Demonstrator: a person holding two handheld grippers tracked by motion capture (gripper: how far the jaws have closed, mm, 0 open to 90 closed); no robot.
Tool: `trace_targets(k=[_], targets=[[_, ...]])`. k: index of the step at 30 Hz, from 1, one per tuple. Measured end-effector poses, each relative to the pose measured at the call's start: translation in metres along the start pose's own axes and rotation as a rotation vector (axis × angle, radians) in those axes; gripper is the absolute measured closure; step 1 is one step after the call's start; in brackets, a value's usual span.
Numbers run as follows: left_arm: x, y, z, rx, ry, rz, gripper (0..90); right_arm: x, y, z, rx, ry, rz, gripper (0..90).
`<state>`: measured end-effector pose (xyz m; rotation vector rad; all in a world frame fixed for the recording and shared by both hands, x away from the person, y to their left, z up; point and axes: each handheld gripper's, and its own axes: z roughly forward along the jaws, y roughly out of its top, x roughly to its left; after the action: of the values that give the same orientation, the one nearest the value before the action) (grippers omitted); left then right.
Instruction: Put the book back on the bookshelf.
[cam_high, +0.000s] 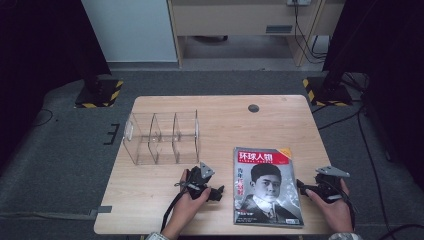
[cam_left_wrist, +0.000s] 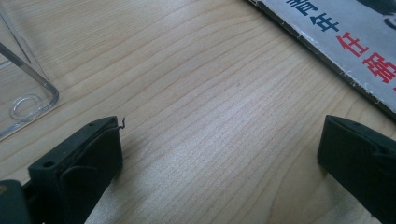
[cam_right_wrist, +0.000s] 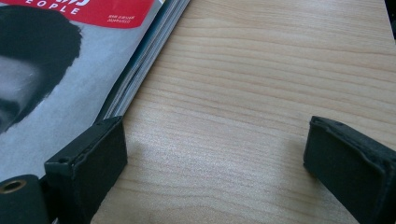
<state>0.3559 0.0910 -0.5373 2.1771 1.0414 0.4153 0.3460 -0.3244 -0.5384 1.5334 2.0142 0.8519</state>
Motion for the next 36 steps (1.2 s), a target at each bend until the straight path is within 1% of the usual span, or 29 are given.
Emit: trace_targets(k=[4, 5, 6, 7, 10, 11, 12, 14, 17, 18, 19, 20, 21, 22, 23, 25, 26, 27, 28, 29, 30, 31, 32, 33, 34, 35, 36], targets=[[0.0, 0.0, 0.0, 0.0, -0.001, 0.0, 0.0, -0.001, 0.0, -0.001, -0.002, 0.004, 0.009, 8.7], [0.0, 0.0, 0.0, 0.0, 0.0, 0.0, 0.0, -0.001, -0.001, -0.002, -0.003, 0.001, 0.009, 11.6], [0.0, 0.0, 0.0, 0.001, 0.0, 0.0, 0.0, -0.001, -0.001, -0.002, -0.015, -0.002, 0.01, 16.6], [0.0, 0.0, 0.0, 0.001, 0.0, 0.0, 0.0, -0.001, -0.001, -0.003, -0.033, -0.005, 0.008, 18.2], [-0.002, 0.001, 0.0, -0.001, -0.007, 0.003, 0.0, -0.002, 0.0, -0.008, -0.06, -0.008, 0.02, 19.6], [-0.002, 0.001, 0.0, -0.001, -0.007, 0.003, 0.0, -0.002, 0.0, -0.008, -0.06, -0.008, 0.02, 19.6], [-0.005, 0.002, 0.0, -0.008, -0.024, 0.003, 2.2, -0.001, 0.003, -0.013, -0.098, -0.009, 0.025, 21.6], [-0.008, 0.004, -0.001, -0.017, -0.044, 0.0, 5.0, 0.002, 0.004, -0.017, -0.119, 0.005, 0.027, 23.2], [-0.014, 0.004, -0.001, -0.022, -0.048, 0.024, 6.3, 0.01, 0.005, -0.022, -0.139, 0.04, 0.009, 26.1], [-0.016, 0.004, -0.001, -0.02, -0.052, 0.028, 6.8, 0.014, 0.006, -0.023, -0.139, 0.067, -0.006, 27.3], [-0.016, 0.004, -0.001, -0.02, -0.052, 0.028, 6.8, 0.014, 0.006, -0.023, -0.139, 0.067, -0.006, 27.3], [-0.02, 0.005, -0.002, -0.028, -0.069, 0.037, 7.0, 0.021, 0.007, -0.021, -0.135, 0.107, -0.035, 27.4], [-0.02, 0.005, -0.002, -0.028, -0.069, 0.037, 7.5, 0.021, 0.007, -0.021, -0.135, 0.107, -0.035, 27.4], [-0.023, 0.005, -0.002, -0.036, -0.082, 0.038, 7.5, 0.024, 0.007, -0.02, -0.126, 0.123, -0.043, 27.4], [-0.028, 0.007, -0.003, -0.043, -0.105, 0.047, 8.8, 0.03, 0.006, -0.017, -0.104, 0.148, -0.072, 27.4], [-0.034, 0.007, -0.002, -0.045, -0.134, 0.068, 10.0, 0.034, 0.005, -0.013, -0.085, 0.166, -0.094, 27.3], [-0.037, 0.007, -0.002, -0.047, -0.14, 0.079, 10.3, 0.036, 0.004, -0.012, -0.073, 0.171, -0.094, 26.8], [-0.04, 0.007, -0.002, -0.045, -0.144, 0.086, 10.3, 0.036, 0.004, -0.01, -0.065, 0.174, -0.106, 26.3], [-0.04, 0.007, -0.002, -0.045, -0.144, 0.086, 10.3, 0.037, 0.003, -0.009, -0.058, 0.181, -0.101, 26.0], [-0.045, 0.007, -0.001, -0.051, -0.155, 0.09, 10.9, 0.037, 0.003, -0.008, -0.054, 0.188, -0.11, 25.6], [-0.046, 0.007, -0.001, -0.051, -0.162, 0.091, 10.9, 0.037, 0.003, -0.008, -0.049, 0.193, -0.108, 25.3], [-0.048, 0.007, -0.001, -0.046, -0.174, 0.1, 11.2, 0.038, 0.003, -0.007, -0.048, 0.196, -0.106, 25.1], [-0.048, 0.007, -0.001, -0.046, -0.174, 0.1, 13.0, 0.039, 0.002, -0.007, -0.042, 0.203, -0.103, 24.3], [-0.05, 0.007, 0.0, -0.047, -0.195, 0.115, 13.0, 0.039, 0.002, -0.007, -0.042, 0.203, -0.103, 24.3], [-0.051, 0.006, 0.0, -0.053, -0.201, 0.117, 13.3, 0.042, 0.002, -0.005, -0.032, 0.222, -0.108, 22.6], [-0.051, 0.006, 0.0, -0.053, -0.201, 0.117, 14.2, 0.042, 0.002, -0.004, -0.032, 0.224, -0.11, 22.3], [-0.053, 0.007, -0.001, -0.068, -0.207, 0.12, 15.0, 0.044, 0.002, -0.004, -0.021, 0.228, -0.109, 21.9]])
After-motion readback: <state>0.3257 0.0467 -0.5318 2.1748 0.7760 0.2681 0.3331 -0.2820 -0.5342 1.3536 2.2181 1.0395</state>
